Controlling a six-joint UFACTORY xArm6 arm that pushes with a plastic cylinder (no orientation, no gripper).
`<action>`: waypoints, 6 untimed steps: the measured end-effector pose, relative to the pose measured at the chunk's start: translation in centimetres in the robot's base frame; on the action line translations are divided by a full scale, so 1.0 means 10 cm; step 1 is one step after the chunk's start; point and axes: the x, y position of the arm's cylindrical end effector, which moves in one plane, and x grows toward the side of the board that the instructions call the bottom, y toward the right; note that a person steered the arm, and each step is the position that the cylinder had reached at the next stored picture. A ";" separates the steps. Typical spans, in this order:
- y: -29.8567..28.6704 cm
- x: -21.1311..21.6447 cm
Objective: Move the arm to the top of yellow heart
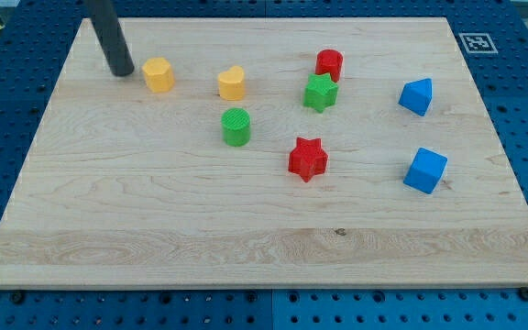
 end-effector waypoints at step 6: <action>1.00 -0.25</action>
